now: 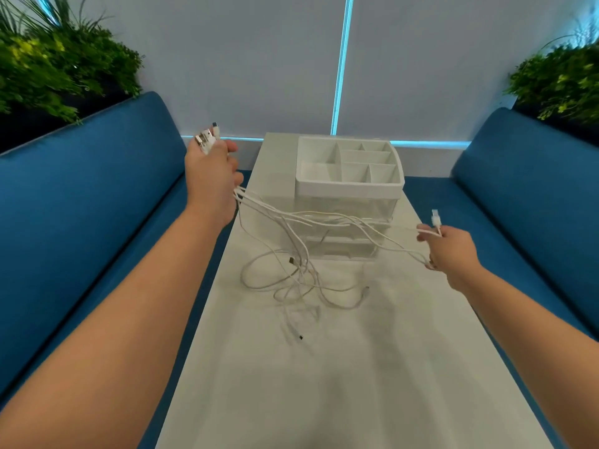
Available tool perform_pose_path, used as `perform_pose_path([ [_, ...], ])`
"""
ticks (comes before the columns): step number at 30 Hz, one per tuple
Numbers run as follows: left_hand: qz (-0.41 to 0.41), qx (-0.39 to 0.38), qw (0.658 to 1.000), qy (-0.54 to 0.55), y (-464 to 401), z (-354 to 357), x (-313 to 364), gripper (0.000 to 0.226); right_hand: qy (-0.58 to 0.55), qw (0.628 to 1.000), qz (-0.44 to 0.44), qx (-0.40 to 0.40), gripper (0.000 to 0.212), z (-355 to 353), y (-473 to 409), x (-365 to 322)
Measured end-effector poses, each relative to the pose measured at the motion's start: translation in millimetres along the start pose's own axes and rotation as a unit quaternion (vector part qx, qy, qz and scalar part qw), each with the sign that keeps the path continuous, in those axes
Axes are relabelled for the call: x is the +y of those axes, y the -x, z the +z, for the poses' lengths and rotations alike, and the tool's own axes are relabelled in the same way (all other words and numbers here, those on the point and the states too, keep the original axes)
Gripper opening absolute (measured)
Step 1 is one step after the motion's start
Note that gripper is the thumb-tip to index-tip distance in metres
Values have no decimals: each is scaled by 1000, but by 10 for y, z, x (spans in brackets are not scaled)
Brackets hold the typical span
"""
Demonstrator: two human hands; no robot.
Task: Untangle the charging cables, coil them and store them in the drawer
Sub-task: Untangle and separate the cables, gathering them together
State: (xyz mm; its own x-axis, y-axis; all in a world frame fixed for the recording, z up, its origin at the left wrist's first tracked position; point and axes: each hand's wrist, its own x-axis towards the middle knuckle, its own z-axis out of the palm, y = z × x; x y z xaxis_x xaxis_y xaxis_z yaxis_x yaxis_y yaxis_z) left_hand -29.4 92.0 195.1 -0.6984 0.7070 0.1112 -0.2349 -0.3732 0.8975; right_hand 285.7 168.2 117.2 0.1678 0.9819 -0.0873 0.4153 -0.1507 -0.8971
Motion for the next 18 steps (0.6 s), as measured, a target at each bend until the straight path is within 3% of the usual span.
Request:
perform_pose_path([
  [3, -25, -45, 999, -4, 101, 131, 19, 19, -28, 999, -16, -14, 26, 25, 100, -345],
  [6, -51, -128, 990, -43, 305, 224, -151, 3, -53, 990, -61, -112, 26, 103, 309, -675],
  [9, -51, -193, 976, -89, 489, 305, -275, 13, -100, 973, -92, -188, 11, 251, 579, -973],
  [12, -40, -202, 974, -93, 543, 364, -219, 18, -112, 969, -144, -166, 18, 345, 697, -1180],
  [18, -57, -215, 975, 18, 434, 432, 78, 19, -93, 972, -190, -101, 21, 349, 638, -1277],
])
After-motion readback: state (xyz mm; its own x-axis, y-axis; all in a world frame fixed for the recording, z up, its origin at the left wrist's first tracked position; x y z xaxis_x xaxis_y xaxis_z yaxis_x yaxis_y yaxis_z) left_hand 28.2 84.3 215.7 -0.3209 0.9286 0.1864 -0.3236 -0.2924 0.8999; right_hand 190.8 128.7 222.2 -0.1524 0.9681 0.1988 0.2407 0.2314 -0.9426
